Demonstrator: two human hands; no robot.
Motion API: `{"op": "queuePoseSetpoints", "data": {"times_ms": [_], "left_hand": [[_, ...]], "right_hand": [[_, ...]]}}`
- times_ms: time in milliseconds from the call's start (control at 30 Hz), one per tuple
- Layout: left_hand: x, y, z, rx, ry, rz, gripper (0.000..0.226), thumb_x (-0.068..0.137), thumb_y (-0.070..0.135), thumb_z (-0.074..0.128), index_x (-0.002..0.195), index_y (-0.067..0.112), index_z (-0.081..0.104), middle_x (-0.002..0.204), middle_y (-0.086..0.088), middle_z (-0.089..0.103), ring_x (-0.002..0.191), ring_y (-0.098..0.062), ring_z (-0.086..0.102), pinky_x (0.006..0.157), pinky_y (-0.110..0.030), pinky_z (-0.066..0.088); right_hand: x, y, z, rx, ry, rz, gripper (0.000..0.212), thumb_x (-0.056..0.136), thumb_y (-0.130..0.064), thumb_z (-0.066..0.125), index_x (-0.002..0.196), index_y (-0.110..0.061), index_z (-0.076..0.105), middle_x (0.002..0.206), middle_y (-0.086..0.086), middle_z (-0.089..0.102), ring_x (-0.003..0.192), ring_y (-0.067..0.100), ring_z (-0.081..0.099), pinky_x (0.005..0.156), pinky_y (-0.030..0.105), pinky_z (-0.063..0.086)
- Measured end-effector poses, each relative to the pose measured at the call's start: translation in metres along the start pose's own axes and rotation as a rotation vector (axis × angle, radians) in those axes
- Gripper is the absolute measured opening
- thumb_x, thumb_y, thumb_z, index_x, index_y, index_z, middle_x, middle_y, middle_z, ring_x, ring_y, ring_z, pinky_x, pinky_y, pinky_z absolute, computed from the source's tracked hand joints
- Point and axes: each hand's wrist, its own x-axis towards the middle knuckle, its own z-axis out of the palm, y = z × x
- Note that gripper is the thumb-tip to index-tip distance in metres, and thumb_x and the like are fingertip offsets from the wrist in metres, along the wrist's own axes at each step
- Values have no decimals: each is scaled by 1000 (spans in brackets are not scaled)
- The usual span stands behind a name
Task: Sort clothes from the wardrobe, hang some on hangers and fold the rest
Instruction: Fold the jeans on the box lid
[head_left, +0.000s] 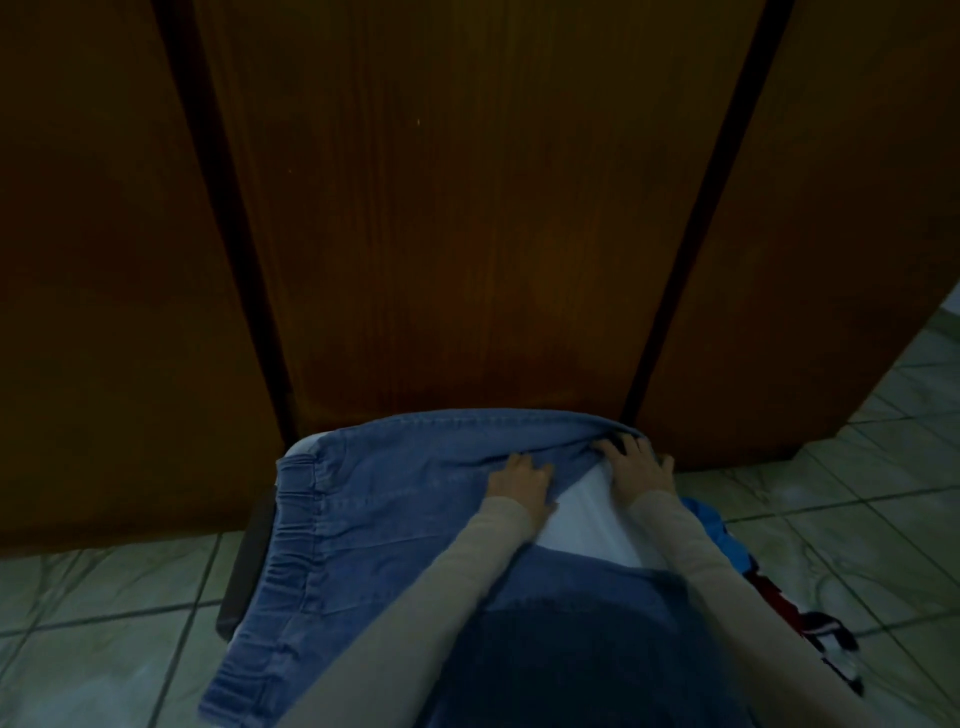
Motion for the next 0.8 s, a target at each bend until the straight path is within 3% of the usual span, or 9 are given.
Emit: {"op": "queuePoseSetpoints", "data": {"times_ms": [100, 233, 300, 367, 467, 600, 700, 800], "left_hand": [[3, -4, 8, -97, 24, 42, 30, 99, 26, 38, 127, 19, 49, 140, -14, 32, 134, -29, 21, 98, -44, 34], [0, -11, 1, -262, -98, 32, 18, 94, 26, 45, 101, 25, 61, 128, -9, 39, 123, -29, 27, 103, -44, 28], [0, -12, -6, -426, -140, -49, 15, 89, 23, 48, 89, 22, 63, 121, -9, 47, 120, -31, 35, 105, -40, 28], [-3, -10, -12, -517, -138, -132, 22, 81, 35, 48, 81, 17, 62, 115, -9, 54, 118, -33, 42, 105, -41, 31], [-4, -8, -12, -441, -154, -142, 56, 82, 51, 50, 126, 17, 53, 136, -9, 47, 127, -33, 38, 108, -50, 30], [-4, -7, -9, -147, -158, -80, 54, 85, 38, 61, 131, 20, 40, 147, -7, 26, 139, -33, 13, 110, -56, 20], [0, -10, -4, -101, -134, -59, 83, 85, 43, 60, 148, 28, 8, 156, -8, 2, 142, -34, 0, 112, -56, 12], [5, -18, -3, -122, -170, -90, 102, 83, 55, 58, 148, 30, -16, 157, -5, -12, 142, -37, -11, 115, -54, 6]], "right_hand": [[-1, 8, -8, -41, 72, 62, 50, 94, -25, 45, 141, -23, 27, 147, 0, 31, 137, 19, 22, 107, 45, 21], [-3, 16, -16, 33, 138, 287, 51, 91, -47, 44, 133, -19, 42, 137, 3, 46, 133, 22, 32, 110, 61, 4], [-6, 14, -19, 63, 236, 339, 45, 90, -46, 44, 125, -17, 51, 131, 5, 52, 130, 23, 36, 110, 61, 3], [-9, 9, -21, 93, 345, 380, 36, 89, -38, 46, 114, -15, 58, 122, 7, 58, 123, 24, 41, 111, 55, 11], [-10, 2, -23, 147, 468, 402, 27, 87, -30, 46, 101, -11, 59, 108, 10, 63, 111, 26, 46, 106, 49, 20], [-6, 3, -28, 217, 508, 407, 39, 86, -27, 50, 119, -7, 46, 120, 15, 53, 117, 28, 41, 104, 49, 21], [5, 7, -25, 261, 308, 264, 56, 94, -29, 46, 143, -10, 26, 145, 13, 32, 134, 28, 28, 109, 48, 22], [14, 2, -11, 407, 39, 201, 60, 99, -31, 36, 149, -14, 9, 153, 10, 22, 139, 29, 26, 112, 47, 23]]}}
